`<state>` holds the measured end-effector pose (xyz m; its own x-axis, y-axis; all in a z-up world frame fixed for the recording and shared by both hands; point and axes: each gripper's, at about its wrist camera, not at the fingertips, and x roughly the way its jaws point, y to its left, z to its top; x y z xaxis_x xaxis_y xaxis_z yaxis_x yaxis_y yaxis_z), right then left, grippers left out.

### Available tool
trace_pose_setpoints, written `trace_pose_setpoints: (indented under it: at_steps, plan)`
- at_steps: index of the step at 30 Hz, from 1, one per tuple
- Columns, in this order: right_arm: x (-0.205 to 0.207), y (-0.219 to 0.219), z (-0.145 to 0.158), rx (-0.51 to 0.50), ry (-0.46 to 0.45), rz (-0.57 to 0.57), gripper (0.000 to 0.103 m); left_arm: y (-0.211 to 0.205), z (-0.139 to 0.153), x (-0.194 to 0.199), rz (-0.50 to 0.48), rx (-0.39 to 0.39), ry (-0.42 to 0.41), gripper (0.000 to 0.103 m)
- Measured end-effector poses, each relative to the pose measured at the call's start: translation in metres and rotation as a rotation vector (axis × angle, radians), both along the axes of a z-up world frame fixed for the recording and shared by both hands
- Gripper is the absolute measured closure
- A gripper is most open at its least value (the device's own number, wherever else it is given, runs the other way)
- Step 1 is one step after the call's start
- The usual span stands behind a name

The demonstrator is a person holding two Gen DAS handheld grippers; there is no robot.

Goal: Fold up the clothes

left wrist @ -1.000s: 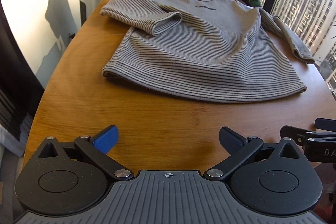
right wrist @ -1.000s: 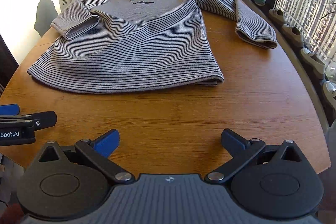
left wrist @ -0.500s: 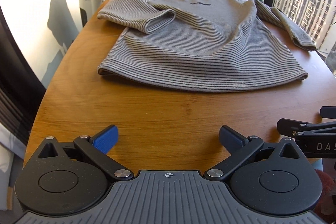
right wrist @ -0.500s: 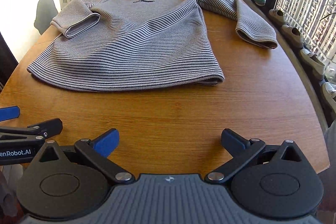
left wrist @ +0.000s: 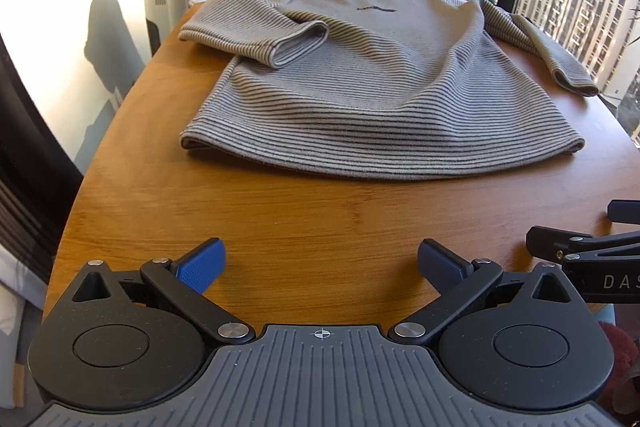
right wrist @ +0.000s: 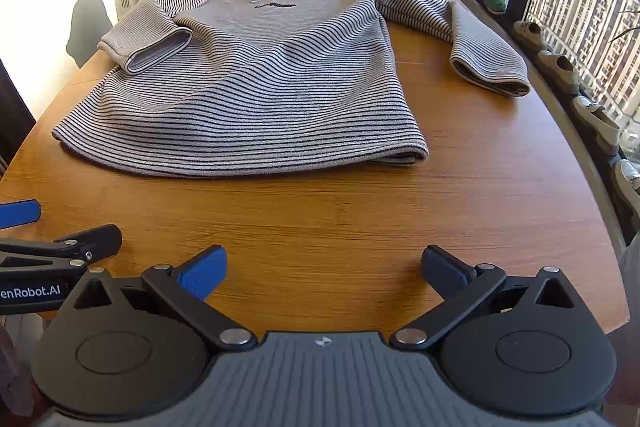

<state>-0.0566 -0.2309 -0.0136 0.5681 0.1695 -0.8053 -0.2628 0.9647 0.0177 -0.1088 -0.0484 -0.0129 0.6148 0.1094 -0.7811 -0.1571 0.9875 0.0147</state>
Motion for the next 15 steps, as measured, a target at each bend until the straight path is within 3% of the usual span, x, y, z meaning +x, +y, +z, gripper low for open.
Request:
trace_pose_setpoints:
  at_steps: [15]
  plan:
    - [0.0013,-0.0033,-0.002,0.004,-0.011,-0.048,0.0,0.0018,-0.001,0.0012,-0.01,0.001,-0.018,0.0]
